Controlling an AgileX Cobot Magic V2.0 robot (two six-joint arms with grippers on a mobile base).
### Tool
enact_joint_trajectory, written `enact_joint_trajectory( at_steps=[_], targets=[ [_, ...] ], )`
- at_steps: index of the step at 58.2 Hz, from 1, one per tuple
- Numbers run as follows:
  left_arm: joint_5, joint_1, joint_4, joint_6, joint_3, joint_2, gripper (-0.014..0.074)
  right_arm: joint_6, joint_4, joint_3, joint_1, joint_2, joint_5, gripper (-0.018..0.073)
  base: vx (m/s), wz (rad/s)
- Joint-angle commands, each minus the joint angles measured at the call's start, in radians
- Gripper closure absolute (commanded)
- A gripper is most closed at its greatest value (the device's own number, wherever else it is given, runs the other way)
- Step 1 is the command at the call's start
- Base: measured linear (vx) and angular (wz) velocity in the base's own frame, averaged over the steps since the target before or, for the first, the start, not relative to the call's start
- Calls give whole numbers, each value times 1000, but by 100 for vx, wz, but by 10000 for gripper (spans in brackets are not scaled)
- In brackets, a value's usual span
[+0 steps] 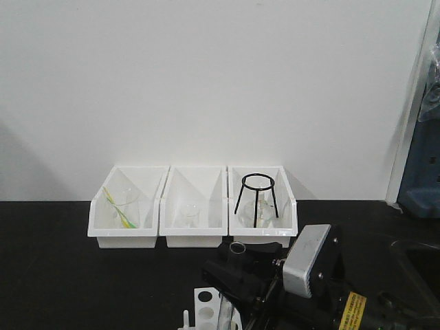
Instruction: Flip and reinsert test tube from rack
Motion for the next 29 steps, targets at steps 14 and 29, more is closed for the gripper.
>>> enact_joint_trajectory(
  at_steps=[14, 29],
  targets=[
    [-81, 0, -2, -9, -4, -8, 602, -34, -41, -82, -6, 63, -125, 562, 0, 0],
    [-81, 0, -2, -9, -4, -8, 602, 34, -118, -132, -6, 101, -86, 562, 0, 0]
  ],
)
